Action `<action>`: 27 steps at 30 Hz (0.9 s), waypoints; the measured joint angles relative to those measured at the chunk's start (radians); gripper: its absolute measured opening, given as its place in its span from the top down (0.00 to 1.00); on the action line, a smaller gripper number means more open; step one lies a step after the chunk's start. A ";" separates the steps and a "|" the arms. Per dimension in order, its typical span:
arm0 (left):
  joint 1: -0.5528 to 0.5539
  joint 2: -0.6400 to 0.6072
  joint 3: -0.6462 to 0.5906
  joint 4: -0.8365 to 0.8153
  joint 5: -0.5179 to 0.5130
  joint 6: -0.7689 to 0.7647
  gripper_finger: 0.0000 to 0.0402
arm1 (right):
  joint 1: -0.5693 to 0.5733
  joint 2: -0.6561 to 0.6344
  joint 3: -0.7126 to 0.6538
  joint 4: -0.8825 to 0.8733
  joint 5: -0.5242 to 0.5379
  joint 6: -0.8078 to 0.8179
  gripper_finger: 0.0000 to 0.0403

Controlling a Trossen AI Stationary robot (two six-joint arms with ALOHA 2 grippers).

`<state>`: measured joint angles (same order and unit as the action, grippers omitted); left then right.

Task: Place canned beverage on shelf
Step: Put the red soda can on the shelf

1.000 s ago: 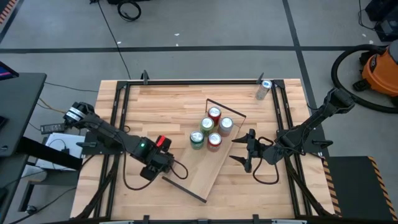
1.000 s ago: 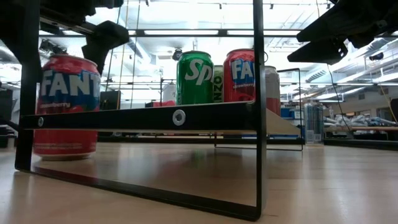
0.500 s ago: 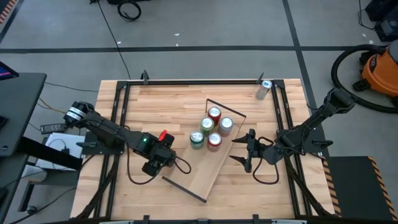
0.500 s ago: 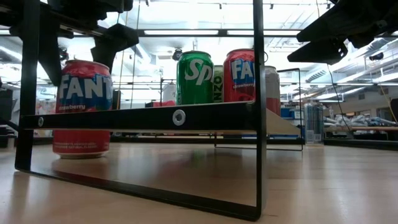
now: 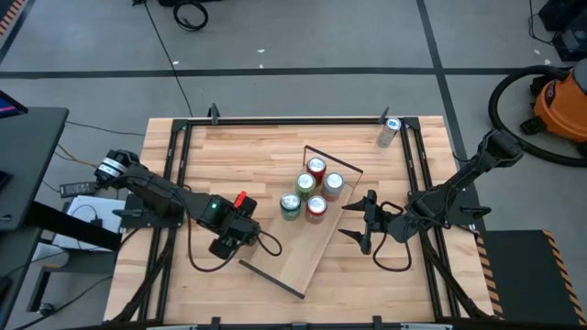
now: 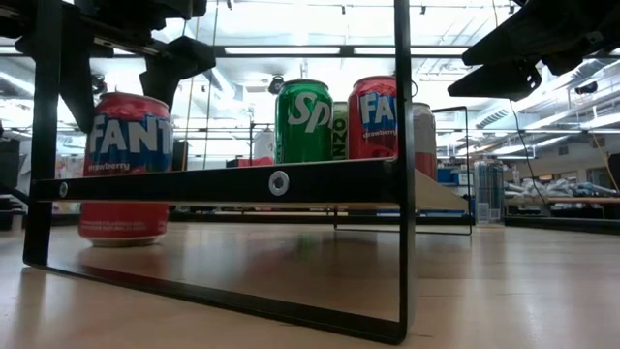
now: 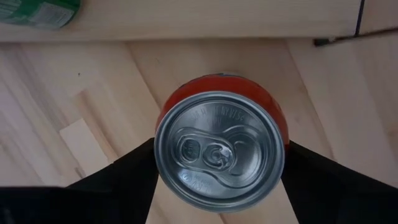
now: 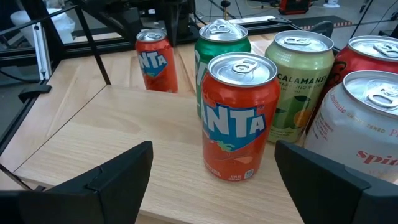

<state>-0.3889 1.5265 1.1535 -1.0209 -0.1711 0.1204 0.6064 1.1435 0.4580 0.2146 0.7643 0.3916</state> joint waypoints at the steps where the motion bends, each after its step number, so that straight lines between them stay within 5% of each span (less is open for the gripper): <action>1: 0.000 0.000 0.006 -0.014 -0.002 0.004 0.27 | 0.000 0.000 0.000 0.000 0.000 0.000 0.14; 16: 0.006 0.000 0.042 -0.092 -0.050 0.032 0.27 | 0.000 0.000 0.000 0.000 0.000 0.001 0.14; 27: 0.020 -0.001 0.208 -0.164 -0.124 0.057 0.27 | 0.000 0.000 0.000 0.000 0.000 0.001 0.14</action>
<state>-0.3689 1.5252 1.3619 -1.1846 -0.2947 0.1772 0.6064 1.1435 0.4580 0.2146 0.7643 0.3927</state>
